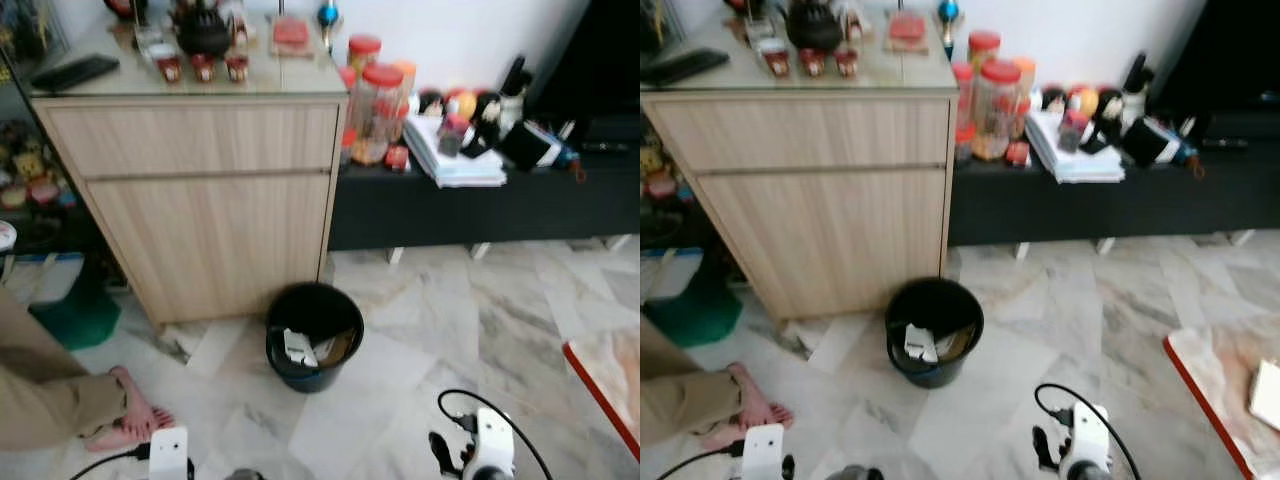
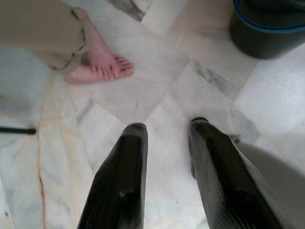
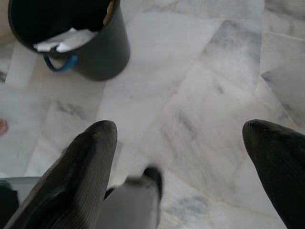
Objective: Picking trash to rubbish bin
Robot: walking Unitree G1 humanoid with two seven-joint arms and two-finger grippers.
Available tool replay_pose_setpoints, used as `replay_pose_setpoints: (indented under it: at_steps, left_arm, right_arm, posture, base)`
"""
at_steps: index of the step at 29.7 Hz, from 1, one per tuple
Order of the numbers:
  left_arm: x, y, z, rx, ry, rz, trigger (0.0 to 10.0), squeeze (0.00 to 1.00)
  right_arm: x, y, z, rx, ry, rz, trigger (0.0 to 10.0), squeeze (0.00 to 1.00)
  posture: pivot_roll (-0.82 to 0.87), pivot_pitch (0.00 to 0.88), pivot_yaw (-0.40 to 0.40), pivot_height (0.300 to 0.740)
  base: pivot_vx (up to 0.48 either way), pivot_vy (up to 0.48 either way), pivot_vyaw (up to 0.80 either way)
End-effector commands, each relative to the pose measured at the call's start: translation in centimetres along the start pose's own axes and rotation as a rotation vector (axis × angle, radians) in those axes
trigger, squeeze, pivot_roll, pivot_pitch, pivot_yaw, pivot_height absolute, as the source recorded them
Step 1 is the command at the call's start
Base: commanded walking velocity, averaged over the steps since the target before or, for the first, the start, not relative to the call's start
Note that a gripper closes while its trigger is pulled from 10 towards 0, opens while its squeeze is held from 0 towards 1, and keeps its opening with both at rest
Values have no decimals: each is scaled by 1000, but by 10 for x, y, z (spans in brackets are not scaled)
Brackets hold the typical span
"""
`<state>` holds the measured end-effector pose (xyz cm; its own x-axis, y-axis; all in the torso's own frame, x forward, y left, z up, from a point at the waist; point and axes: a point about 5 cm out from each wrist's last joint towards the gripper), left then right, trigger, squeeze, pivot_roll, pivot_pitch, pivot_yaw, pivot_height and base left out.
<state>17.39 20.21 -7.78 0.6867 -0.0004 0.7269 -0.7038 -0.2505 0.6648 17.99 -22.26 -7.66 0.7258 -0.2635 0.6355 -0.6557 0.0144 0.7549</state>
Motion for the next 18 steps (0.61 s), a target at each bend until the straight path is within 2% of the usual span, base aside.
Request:
replay_pose_setpoints:
  at_steps: [1, 3, 18]
  left_arm:
    - [-8, 3, 4, -17, -7, -29, 10000, 0]
    - [-8, 3, 4, -17, -8, -29, 10000, 0]
    - [-8, 3, 8, -35, -17, -31, 10000, 0]
  right_arm:
    - [2, 0, 3, -12, -6, 1, 10000, 0]
    - [2, 0, 3, -12, -6, 1, 10000, 0]
    - [13, -2, 3, -11, -8, 41, 10000, 0]
  posture:
    - [5, 75, -71, 740]
    - [5, 75, -71, 740]
    - [-4, 17, -64, 740]
  base:
    - [-247, 0, 0]
    - [-247, 0, 0]
    - [0, 0, 0]
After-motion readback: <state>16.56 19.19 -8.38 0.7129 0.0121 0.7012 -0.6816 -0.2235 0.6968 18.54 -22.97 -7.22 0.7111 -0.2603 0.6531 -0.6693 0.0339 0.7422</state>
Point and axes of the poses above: a point about 5 cm out from each wrist's last joint towards the gripper, its own y axis pointing back from the gripper into the wrist, its own x axis along the axis of the wrist's last joint, z = x × y, and after that the axes turned 2 degrees about -y, right-handed
